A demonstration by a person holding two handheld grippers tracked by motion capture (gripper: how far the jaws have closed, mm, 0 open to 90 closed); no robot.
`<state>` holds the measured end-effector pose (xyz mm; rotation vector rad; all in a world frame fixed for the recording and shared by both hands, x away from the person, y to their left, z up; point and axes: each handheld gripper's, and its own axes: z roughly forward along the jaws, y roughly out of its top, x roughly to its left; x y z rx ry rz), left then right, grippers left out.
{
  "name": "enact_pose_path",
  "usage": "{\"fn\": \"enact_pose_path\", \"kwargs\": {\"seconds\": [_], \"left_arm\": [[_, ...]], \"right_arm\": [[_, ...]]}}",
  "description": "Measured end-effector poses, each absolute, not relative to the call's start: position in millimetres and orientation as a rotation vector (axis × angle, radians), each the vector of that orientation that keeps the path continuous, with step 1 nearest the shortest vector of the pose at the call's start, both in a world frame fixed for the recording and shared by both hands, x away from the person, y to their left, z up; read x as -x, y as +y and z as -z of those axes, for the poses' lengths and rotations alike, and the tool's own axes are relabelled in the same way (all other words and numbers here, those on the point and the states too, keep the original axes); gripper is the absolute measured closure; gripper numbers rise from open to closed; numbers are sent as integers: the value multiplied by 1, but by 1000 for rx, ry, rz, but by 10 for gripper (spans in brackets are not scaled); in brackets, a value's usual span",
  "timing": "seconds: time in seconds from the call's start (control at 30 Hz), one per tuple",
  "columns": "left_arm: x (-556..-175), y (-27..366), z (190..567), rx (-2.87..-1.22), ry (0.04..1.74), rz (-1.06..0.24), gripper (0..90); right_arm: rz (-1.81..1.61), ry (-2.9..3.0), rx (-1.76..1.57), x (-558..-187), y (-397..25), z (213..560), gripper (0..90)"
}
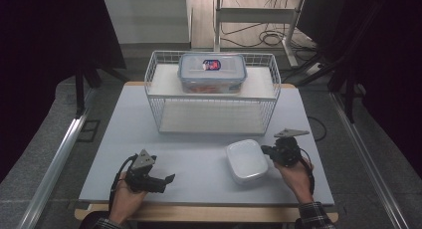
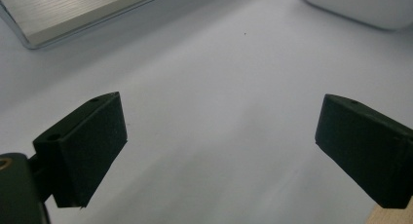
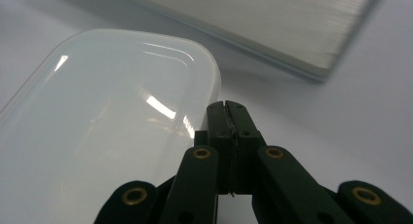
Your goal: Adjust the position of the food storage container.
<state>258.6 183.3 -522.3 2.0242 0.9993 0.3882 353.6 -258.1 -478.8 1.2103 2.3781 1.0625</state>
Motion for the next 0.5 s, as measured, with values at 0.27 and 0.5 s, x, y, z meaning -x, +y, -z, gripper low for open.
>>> {"fn": "enact_pose_path", "kwargs": {"seconds": [0.27,0.5], "left_arm": [[-258,184,521,-2019,1001,-378,45],[-261,186,520,-2002,1018,-354,55]], "right_arm": [[-1061,2429,-1082,-345,-228,477,894],[-1083,2367,-1134,-318,-247,467,894]]}}
